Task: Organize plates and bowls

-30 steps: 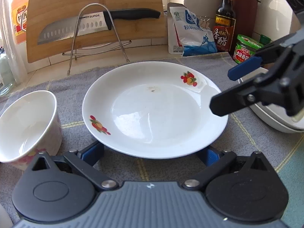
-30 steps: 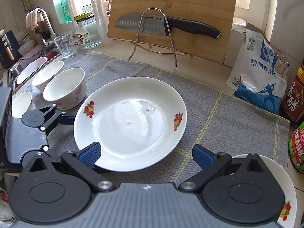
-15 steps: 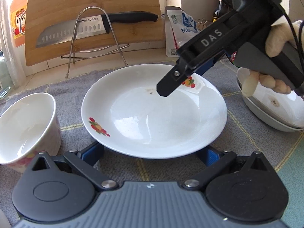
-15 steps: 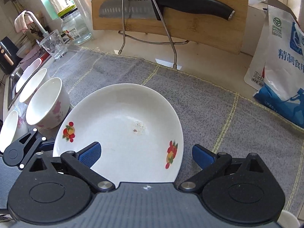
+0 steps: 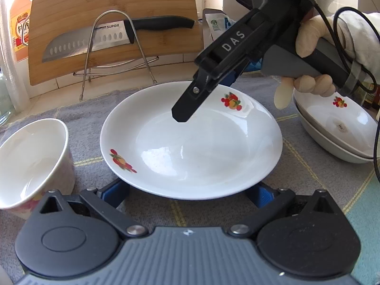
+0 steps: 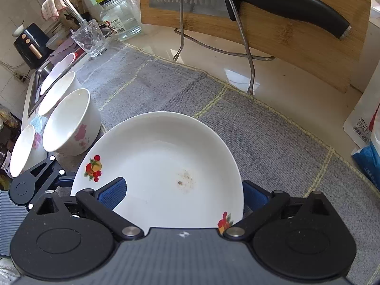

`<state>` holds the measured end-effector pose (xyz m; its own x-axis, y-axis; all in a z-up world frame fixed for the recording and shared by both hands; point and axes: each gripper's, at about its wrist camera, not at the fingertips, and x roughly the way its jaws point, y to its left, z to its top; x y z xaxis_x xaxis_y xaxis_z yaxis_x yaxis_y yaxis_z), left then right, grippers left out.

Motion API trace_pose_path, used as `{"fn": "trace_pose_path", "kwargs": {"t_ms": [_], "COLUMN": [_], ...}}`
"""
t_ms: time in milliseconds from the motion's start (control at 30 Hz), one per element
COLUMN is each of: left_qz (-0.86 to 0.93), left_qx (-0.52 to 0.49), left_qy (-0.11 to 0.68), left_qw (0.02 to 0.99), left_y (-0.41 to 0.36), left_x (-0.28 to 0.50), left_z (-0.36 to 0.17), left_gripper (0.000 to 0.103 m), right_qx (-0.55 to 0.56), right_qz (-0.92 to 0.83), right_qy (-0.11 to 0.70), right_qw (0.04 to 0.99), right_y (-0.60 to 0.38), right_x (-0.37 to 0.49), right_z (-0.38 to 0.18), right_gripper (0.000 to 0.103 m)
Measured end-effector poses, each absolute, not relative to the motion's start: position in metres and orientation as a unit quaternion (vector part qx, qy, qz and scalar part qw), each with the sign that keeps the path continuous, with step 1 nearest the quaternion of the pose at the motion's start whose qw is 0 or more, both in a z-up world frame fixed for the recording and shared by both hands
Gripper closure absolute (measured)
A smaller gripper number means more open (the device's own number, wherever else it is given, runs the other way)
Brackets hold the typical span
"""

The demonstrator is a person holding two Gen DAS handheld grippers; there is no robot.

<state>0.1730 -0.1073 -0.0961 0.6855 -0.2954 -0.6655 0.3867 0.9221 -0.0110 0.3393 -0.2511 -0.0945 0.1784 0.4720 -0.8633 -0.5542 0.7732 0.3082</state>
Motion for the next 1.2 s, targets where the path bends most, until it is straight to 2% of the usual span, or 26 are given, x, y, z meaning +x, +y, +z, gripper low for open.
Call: {"fn": "trace_pose_path", "kwargs": {"t_ms": [600,1200], "left_qz": [-0.195,-0.208], "left_qx": [0.07,0.085], "left_qy": [0.345,0.355], "left_qw": [0.915,0.907], "left_y": [-0.107,-0.106], "left_x": [0.17,0.169], "left_z": [-0.096,-0.083], "left_gripper": [0.001,0.002], "right_qx": [0.004,0.015], "right_qz": [0.379,0.377], "right_qy": [0.571,0.568], "right_qw": [0.728,0.732], "right_y": [-0.252,-0.255], "right_x": [0.361,0.346], "right_z": [-0.089,-0.077], "right_gripper": [0.0,0.0]}}
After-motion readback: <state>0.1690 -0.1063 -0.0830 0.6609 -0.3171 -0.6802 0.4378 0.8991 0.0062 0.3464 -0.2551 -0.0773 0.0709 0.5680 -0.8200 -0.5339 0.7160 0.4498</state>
